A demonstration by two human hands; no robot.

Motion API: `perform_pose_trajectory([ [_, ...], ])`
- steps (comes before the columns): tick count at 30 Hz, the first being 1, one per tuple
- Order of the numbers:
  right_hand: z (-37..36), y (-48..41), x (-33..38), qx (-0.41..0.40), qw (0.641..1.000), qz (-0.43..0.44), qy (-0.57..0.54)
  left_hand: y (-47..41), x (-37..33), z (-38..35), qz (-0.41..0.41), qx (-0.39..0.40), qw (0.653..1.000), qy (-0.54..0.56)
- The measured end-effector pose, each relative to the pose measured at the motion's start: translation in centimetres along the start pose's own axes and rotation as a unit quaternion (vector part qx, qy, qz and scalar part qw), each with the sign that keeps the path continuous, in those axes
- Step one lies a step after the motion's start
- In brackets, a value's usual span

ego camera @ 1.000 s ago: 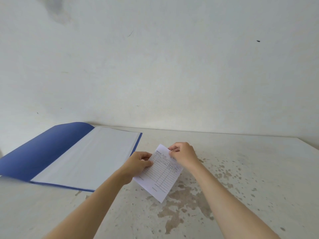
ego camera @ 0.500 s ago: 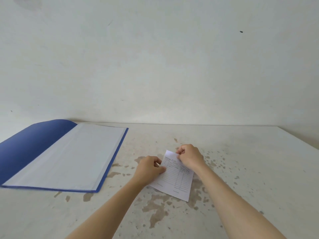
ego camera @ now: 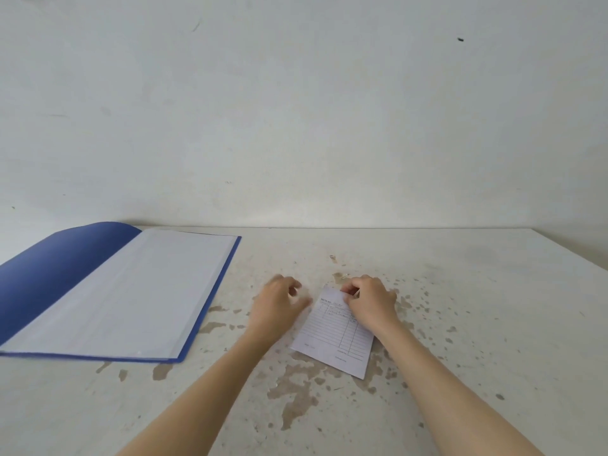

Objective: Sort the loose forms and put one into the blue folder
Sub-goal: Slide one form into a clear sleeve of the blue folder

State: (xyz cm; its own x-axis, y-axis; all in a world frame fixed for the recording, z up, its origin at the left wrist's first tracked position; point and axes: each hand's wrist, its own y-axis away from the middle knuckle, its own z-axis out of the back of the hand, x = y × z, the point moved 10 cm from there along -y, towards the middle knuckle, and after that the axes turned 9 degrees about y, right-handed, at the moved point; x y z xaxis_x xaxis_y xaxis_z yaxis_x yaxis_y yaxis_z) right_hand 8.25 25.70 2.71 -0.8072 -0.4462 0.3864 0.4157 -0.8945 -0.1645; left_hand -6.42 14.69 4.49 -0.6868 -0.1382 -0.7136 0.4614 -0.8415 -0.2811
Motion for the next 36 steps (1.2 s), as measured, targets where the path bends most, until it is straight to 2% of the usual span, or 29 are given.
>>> perform_pose_trajectory([
  [2,0.0,0.1,0.1,-0.002,1.0,0.001,0.013,-0.8,1.7,4.1,-0.001,-0.074,0.993,-0.095],
  [3,0.1,0.2,0.3,-0.006,1.0,0.002,0.021,-1.3,3.4,6.0,0.023,-0.087,0.983,-0.16],
  [6,0.6,0.3,2.9,-0.035,0.998,0.042,0.019,-1.8,9.5,9.1,0.12,-0.023,0.955,-0.269],
  [8,0.0,0.1,6.5,-0.033,0.995,0.097,0.001,-1.6,12.2,10.0,0.157,0.015,0.95,-0.271],
  [12,-3.4,-1.1,14.7,0.015,0.983,0.182,-0.03,-1.1,15.1,10.5,0.175,0.075,0.945,-0.267],
  [19,-9.9,-7.0,23.2,0.065,0.98,0.169,-0.079,0.0,15.3,9.2,0.159,0.103,0.95,-0.247],
  [24,-13.1,-11.7,26.2,0.064,0.984,0.163,-0.024,0.5,15.9,9.2,0.151,0.124,0.946,-0.261],
  [30,-16.5,-14.6,26.6,0.129,0.978,0.144,0.078,1.1,16.0,9.0,0.14,0.164,0.942,-0.257],
  [36,-15.8,-13.1,26.7,0.108,0.967,0.182,0.14,1.5,15.9,9.2,0.133,0.182,0.94,-0.256],
])
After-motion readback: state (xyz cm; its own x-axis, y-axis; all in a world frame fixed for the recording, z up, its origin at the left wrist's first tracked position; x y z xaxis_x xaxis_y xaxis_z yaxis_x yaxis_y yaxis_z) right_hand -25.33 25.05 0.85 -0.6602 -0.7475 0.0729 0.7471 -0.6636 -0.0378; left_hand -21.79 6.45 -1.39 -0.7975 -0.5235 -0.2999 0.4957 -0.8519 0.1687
